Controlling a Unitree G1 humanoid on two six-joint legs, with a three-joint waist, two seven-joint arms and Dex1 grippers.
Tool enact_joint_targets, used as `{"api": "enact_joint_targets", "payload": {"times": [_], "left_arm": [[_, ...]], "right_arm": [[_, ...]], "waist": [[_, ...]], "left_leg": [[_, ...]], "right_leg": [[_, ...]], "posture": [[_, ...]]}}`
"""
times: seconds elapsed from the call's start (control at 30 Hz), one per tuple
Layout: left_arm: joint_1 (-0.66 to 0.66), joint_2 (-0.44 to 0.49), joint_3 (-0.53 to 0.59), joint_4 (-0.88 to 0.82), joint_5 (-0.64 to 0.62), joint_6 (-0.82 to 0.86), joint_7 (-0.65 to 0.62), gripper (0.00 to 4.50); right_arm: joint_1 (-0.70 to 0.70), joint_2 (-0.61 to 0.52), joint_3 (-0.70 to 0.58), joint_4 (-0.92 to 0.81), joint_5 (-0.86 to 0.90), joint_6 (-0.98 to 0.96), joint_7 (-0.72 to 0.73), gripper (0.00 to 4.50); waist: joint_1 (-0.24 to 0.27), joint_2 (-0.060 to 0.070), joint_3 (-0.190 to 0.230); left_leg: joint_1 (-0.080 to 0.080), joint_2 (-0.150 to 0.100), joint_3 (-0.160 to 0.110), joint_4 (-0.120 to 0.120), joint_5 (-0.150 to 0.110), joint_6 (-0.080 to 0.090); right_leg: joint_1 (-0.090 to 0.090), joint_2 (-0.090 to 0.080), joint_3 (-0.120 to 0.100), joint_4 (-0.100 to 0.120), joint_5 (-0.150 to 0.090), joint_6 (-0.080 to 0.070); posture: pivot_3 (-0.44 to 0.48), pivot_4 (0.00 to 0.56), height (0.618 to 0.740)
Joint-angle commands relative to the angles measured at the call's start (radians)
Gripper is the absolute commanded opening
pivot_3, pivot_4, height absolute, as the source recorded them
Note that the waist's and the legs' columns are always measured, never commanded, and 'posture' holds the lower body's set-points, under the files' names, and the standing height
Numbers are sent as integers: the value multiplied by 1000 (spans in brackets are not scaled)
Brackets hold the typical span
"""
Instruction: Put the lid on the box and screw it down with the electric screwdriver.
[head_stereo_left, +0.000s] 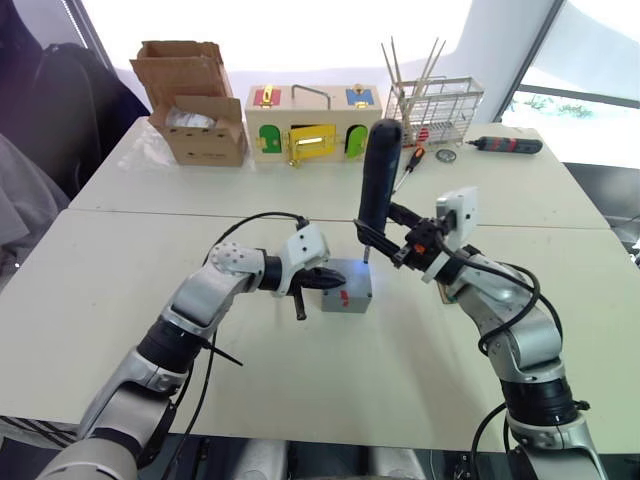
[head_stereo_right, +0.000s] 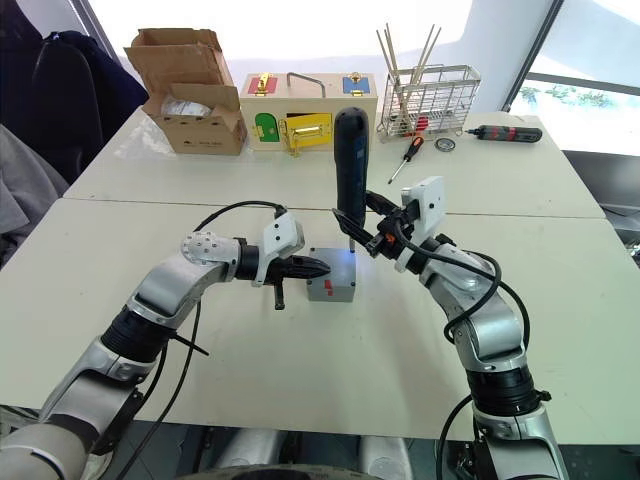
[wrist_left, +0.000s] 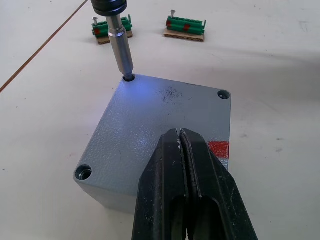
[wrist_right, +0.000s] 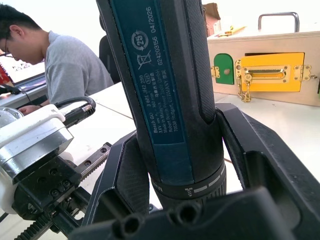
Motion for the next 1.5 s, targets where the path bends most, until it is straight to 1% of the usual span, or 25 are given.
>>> {"api": "enact_joint_targets", "payload": {"times": [0.03, 0.27, 0.4, 0.47, 0.53, 0.57, 0.6, 0.67, 0.7, 0.73, 0.77, 0.9, 1.0, 1.03, 1.1, 1.17, 1.23, 1.27, 1.33, 1.4, 1.5], "left_arm": [[13, 2, -24, 16, 26, 13, -1, 0], [19, -3, -27, 16, 31, 10, -1, 0], [19, 0, -21, 7, 31, 12, -2, 0], [22, 5, -14, -3, 27, 15, -3, 0], [26, 13, 0, -14, 21, 16, -4, 0], [29, 17, 10, -21, 17, 13, -3, 0], [30, 16, 27, -31, 8, 12, 2, 0], [27, 6, 65, -51, -22, 20, 14, 0], [24, -1, 83, -60, -37, 27, 20, 0], [20, -8, 100, -68, -52, 36, 26, 0], [13, -12, 118, -78, -71, 50, 29, 0], [-6, -9, 147, -104, -100, 74, 28, 0], [-24, -4, 165, -130, -115, 79, 29, 0], [-29, -2, 172, -153, -133, 92, 22, 0], [-34, 21, 177, -237, -188, 138, -14, 0], [-30, 45, 168, -295, -216, 162, -39, 0], [-10, 85, 135, -358, -228, 162, -76, 0], [-1, 100, 119, -386, -231, 159, -90, 0], [6, 109, 95, -419, -234, 158, -100, 0], [14, 109, 67, -439, -221, 138, -106, 0], [17, 104, 26, -440, -185, 107, -95, 0]], "right_arm": [[69, -3, 42, 100, -25, 62, 3, 1929], [46, -13, 9, 68, -10, 68, -5, 1929], [2, -57, -32, -4, 25, 120, 3, 1929], [-48, -88, -87, -72, 95, 199, -4, 1929], [-136, -131, -165, -128, 196, 297, -11, 1929], [-193, -159, -214, -139, 266, 357, -15, 1929], [-247, -188, -262, -139, 336, 411, -11, 1929], [-325, -215, -334, -111, 448, 493, -23, 1929], [-353, -218, -363, -91, 490, 523, -34, 1929], [-375, -220, -386, -72, 524, 549, -44, 1929], [-397, -220, -404, -48, 538, 564, -59, 1929], [-442, -223, -428, 16, 534, 589, -128, 1929], [-501, -257, -445, 99, 544, 676, -198, 1929], [-525, -303, -445, 138, 546, 721, -189, 1929], [-547, -476, -380, 216, 492, 781, -95, 1929], [-548, -599, -310, 266, 442, 778, -10, 1929], [-510, -743, -236, 324, 466, 871, 146, 1929], [-491, -796, -208, 358, 471, 906, 204, 1929], [-460, -866, -154, 425, 450, 927, 293, 1929], [-418, -918, -62, 523, 379, 933, 343, 1929], [-390, -947, 58, 613, 296, 934, 399, 1929]], "waist": [[0, 0, 0], [2, 0, 0], [3, 1, 1], [4, 3, 3], [4, 5, 5], [4, 8, 7], [3, 10, 11], [4, 11, 13], [2, 11, 16], [2, 11, 17], [1, 11, 18], [-3, 10, 25], [-2, 11, 33], [-2, 12, 35], [7, 15, 41], [18, 15, 41], [19, 15, 41], [19, 15, 41], [18, 15, 41], [18, 15, 42], [19, 17, 43]], "left_leg": [[0, 0, 0, 0, 0, 0], [0, 0, 0, -1, 0, 0], [-2, 0, 0, -1, 0, 0], [-3, 0, 0, -1, 0, 0], [-6, 0, 0, -1, 0, 0], [-11, 0, 0, 0, 0, 0], [-18, 0, 0, 0, 1, 0], [-28, 0, 0, 4, 2, -1], [-34, 0, 0, 4, 3, -4], [-35, 1, 0, 3, 6, -9], [-35, 1, -1, 2, 9, -13], [-36, 2, 0, 0, 9, -13], [-36, 0, 1, 2, 9, -12], [-36, 0, 2, 2, 10, -11], [-38, -1, 2, 3, 10, -11], [-46, -1, 2, 4, 10, -11], [-48, -1, 2, 4, 10, -11], [-50, -1, 2, 2, 10, -11], [-51, 0, 2, 1, 10, -10], [-51, 0, 4, 2, 10, -10], [-51, 0, 4, 9, 10, -9]], "right_leg": [[0, 0, 0, 0, 0, 0], [0, -1, 0, -1, 0, 0], [-1, -1, 0, -2, 0, -1], [-1, -1, 0, -3, 0, -1], [-4, -2, 0, -4, 0, -3], [-5, -2, 0, -4, 1, -4], [-11, -1, 0, -3, 3, -4], [-23, -2, 1, 2, 3, -4], [-29, -1, 0, 3, 3, -4], [-32, 0, -1, 4, 3, -4], [-32, 0, -1, 4, 3, -4], [-33, 1, -3, 4, 3, -4], [-33, 0, -2, 5, 3, -4], [-33, 0, -2, 5, 4, -4], [-34, 0, -2, 5, 4, -4], [-42, 0, -3, 5, 4, -4], [-44, 0, -4, 4, 4, -4], [-45, 0, -4, 4, 4, -4], [-45, 0, -5, 4, 4, -4], [-45, 0, -5, 3, 4, -4], [-44, 0, -5, 5, 4, -4]], "posture": [[0, 150, 735], [0, 150, 735], [0, 150, 735], [0, 150, 735], [0, 150, 735], [0, 150, 735], [0, 150, 735], [0, 150, 735], [0, 150, 735], [0, 150, 735], [0, 150, 735], [0, 150, 735], [0, 150, 735], [0, 150, 735], [0, 150, 735], [0, 150, 735], [0, 150, 735], [0, 150, 735], [0, 150, 735], [0, 150, 735], [0, 150, 735]]}}
